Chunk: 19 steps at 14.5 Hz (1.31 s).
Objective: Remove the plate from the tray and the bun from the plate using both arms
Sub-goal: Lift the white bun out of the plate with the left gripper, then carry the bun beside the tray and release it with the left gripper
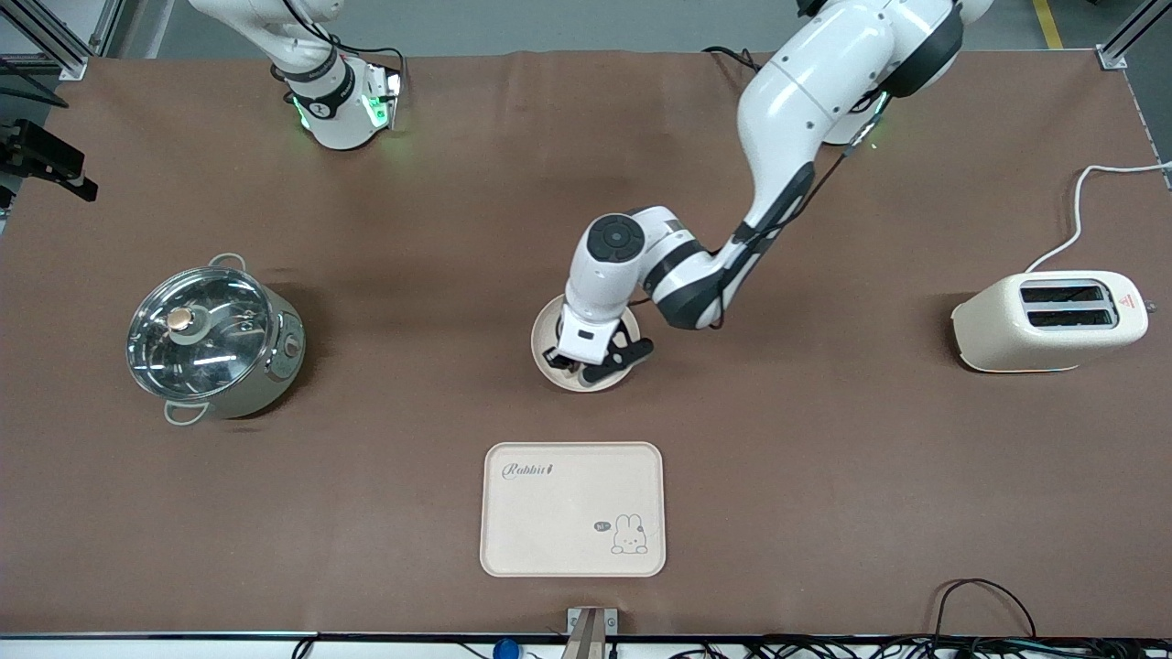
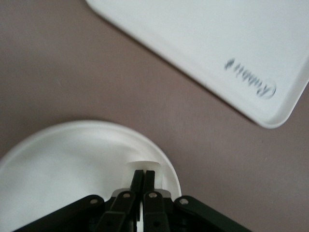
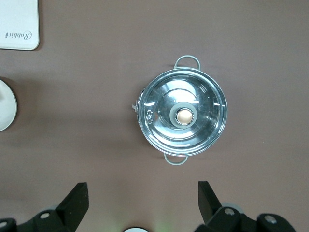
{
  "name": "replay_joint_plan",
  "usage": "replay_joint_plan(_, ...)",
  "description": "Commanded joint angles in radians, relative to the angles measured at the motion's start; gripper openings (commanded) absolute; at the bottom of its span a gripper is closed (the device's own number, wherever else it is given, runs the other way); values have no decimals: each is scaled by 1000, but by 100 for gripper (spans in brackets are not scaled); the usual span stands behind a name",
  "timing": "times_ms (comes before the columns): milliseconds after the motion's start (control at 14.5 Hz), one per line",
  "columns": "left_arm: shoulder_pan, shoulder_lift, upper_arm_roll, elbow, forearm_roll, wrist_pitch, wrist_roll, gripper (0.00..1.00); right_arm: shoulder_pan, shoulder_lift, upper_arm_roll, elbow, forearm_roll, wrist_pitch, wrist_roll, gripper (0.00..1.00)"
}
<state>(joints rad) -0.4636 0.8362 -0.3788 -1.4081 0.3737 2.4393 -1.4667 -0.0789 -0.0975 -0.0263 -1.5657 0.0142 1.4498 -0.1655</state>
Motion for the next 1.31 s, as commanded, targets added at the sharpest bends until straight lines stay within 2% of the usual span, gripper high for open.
replay_joint_plan(0, 104, -54, -64, -17, 13, -52, 115, 0, 1, -8, 5, 19, -20, -11, 26, 100)
replay_joint_plan(208, 244, -58, -146, -17, 14, -54, 277, 0, -15, -7, -6, 41, -4, -38, 29, 100)
replay_joint_plan(346, 386, -59, -221, -25, 14, -86, 456, 0, -27, -5, -15, 47, 1, -61, 34, 100)
replay_joint_plan(553, 523, -40, -233, -34, 13, -106, 733, 1, -16, -5, -9, 41, 0, -54, 43, 100)
replay_joint_plan(692, 586, -60, -241, -110, 13, -137, 810, 1, -5, -2, -7, 35, 0, -49, 43, 100)
replay_joint_plan(830, 689, -110, -303, -236, 14, -154, 842, 3, -13, -2, -10, 26, 0, -48, 38, 100)
replay_joint_plan(969, 808, -132, -375, -322, 19, -155, 853, 7, -12, 2, -11, 27, -2, -26, 37, 100)
replay_joint_plan(1038, 857, -134, -403, -350, 19, -158, 868, 18, -7, 2, -11, 27, -2, -23, 41, 100)
replay_joint_plan(1107, 893, -132, -411, -359, 20, -158, 882, 43, -4, 2, -7, 29, -2, -23, 44, 100)
replay_joint_plan(1176, 911, -134, -414, -361, 21, -158, 923, 88, 1, 2, -7, 30, 0, -23, 44, 100)
replay_joint_plan(1245, 927, -135, -419, -345, 22, -160, 965, 100, 2, 2, -6, 32, 0, -25, 44, 100)
